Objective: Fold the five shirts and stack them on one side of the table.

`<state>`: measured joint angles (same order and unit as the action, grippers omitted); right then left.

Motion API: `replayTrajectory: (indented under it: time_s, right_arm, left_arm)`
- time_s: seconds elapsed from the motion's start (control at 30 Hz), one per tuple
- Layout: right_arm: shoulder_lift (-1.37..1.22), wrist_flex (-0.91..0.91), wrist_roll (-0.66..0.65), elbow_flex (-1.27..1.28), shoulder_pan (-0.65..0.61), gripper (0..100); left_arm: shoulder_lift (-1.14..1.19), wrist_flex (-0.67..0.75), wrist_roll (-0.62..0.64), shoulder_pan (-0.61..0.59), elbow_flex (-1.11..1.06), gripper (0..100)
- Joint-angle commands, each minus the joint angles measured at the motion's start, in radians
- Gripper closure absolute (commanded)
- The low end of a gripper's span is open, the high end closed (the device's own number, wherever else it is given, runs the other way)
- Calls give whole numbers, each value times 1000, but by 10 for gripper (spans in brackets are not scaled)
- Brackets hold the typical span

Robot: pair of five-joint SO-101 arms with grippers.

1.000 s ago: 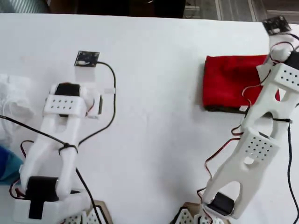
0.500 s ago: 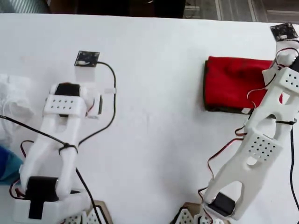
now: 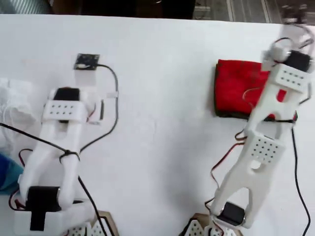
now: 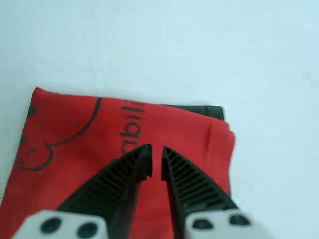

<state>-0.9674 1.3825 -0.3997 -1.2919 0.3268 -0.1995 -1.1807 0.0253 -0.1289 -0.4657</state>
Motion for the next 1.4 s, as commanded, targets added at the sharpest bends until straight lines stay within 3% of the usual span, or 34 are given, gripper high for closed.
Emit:
replayTrajectory:
  time_s: [0.0,0.27,0.37,0.47,0.93,1.17,1.37]
  right_arm:
    - [-73,-53,-15,18,-5,979]
    - [-289,-237,-17,18,50,976]
    - [-277,-216,-11,15,53,922]
    - [-213,-131,-11,-35,53,864]
    - [-28,394,-29,-371,114,862]
    - [36,392,-97,-52,257,961]
    - [183,381,-140,408,305,954]
  left_arm:
    - [-40,-2,-81,-74,5,975]
    - [-43,-63,-207,-215,7,975]
    - [-43,-87,-218,-249,5,975]
    - [-43,-101,-219,-267,12,975]
    - [-44,-95,-221,-269,12,975]
    - [-46,-107,-218,-270,51,975]
    - [-46,-212,-213,-270,225,975]
